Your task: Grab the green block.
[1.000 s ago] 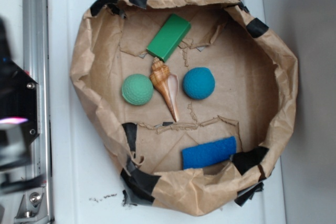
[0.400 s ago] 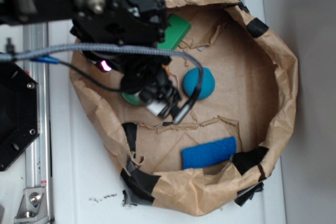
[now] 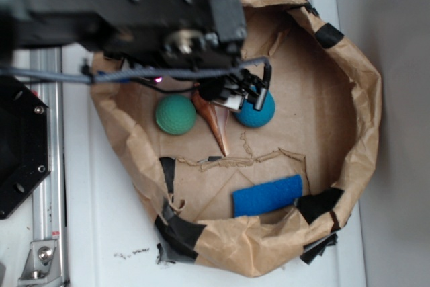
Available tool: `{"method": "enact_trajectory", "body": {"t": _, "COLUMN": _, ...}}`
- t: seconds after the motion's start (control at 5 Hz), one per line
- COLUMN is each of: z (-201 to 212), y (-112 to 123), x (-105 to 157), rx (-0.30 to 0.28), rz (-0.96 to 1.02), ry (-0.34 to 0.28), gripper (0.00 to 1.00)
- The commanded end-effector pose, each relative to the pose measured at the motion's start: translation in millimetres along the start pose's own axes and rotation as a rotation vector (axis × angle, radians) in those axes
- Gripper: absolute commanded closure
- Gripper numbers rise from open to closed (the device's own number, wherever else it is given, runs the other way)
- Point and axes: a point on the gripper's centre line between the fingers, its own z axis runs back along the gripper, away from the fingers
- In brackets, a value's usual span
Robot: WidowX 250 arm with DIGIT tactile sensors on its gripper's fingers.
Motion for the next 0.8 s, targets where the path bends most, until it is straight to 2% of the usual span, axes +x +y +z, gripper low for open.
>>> {"method": "enact_trajectory", "body": {"t": 0.0, "z": 0, "y": -11, "x": 26, "rx": -0.018, "rz": 0.020, "ry": -0.060, "gripper": 0.00}}
{"method": "enact_trajectory", "body": {"t": 0.2, "z": 4, "y": -20, "x": 24, "rx": -0.016, "rz": -0.067, "ry": -0.096, "gripper": 0.00}}
{"method": "enact_trajectory", "body": {"t": 0.6, "z": -26, "y": -3, "x": 25, "rx": 0.001, "rz": -0.176, "ry": -0.155, "gripper": 0.00}}
